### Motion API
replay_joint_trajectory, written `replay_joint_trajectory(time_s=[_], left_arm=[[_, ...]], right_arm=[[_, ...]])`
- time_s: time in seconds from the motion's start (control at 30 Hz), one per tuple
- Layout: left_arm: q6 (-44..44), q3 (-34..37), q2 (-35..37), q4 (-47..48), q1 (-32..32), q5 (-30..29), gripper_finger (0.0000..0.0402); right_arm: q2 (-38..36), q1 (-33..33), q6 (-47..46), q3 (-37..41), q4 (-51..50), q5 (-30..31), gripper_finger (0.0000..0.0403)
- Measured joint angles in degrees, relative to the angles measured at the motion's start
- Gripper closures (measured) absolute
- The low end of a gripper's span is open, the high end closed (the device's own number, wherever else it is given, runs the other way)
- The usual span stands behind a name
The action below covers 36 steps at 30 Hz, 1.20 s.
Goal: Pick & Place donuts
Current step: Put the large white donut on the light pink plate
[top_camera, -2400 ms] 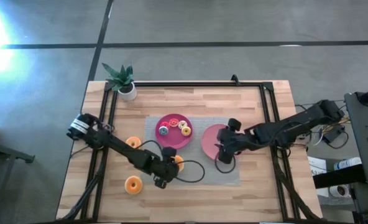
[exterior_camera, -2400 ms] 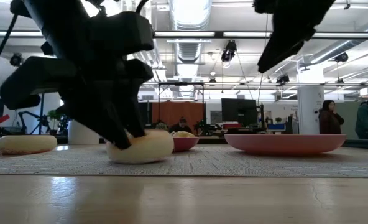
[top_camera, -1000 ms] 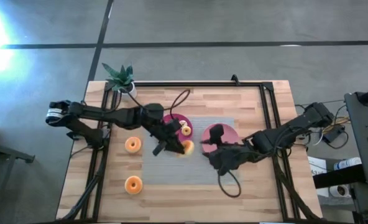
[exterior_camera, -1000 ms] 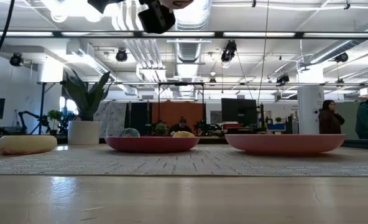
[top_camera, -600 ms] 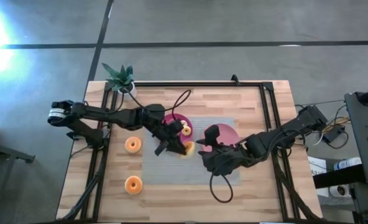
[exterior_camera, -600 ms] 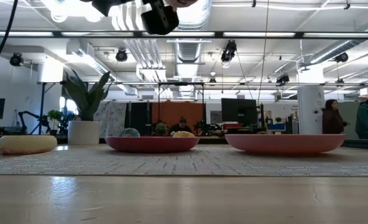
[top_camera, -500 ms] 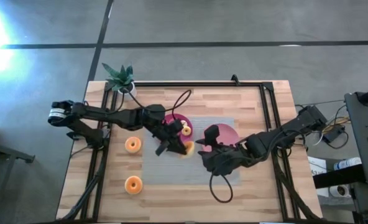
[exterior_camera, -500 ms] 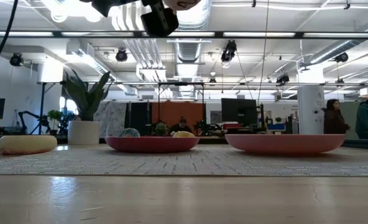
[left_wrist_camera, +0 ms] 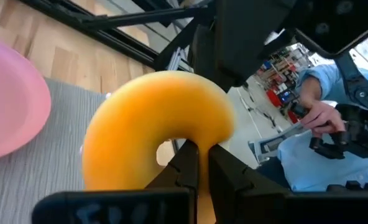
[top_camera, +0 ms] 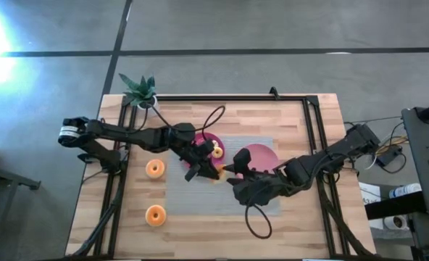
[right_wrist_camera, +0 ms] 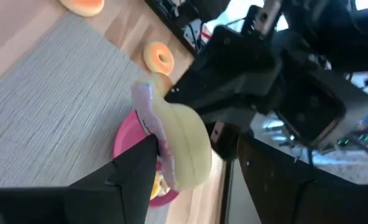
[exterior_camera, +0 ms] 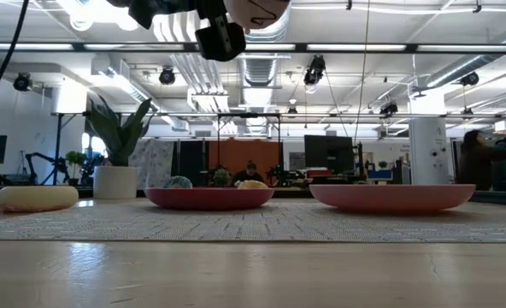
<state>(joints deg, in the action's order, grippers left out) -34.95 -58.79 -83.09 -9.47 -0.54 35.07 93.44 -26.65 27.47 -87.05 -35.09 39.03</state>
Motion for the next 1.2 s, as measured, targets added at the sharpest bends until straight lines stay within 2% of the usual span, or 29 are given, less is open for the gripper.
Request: replay_joint_trajectory(time_s=[0.67,0.8,0.97,1.2], left_arm=[[-0.5,-2.3,-0.9,-0.2,0.3,0.8,0.0401],[-0.6,-2.0,-1.1,0.0,0.3,0.2,0.0401],[-1.2,-2.0,-1.2,0.1,0.4,-0.7,0.0396],[-4.5,-2.8,-1.1,0.7,0.5,-4.4,0.0346]], right_arm=[[0.4,0.0,-2.7,0.1,-2.3,-2.0,0.0194],[0.4,0.1,-3.7,0.1,-2.3,-2.1,0.0223],[0.4,0.5,-7.2,0.2,-2.5,-4.4,0.0284],[0.2,1.1,-14.5,0.1,-5.5,-7.7,0.0358]])
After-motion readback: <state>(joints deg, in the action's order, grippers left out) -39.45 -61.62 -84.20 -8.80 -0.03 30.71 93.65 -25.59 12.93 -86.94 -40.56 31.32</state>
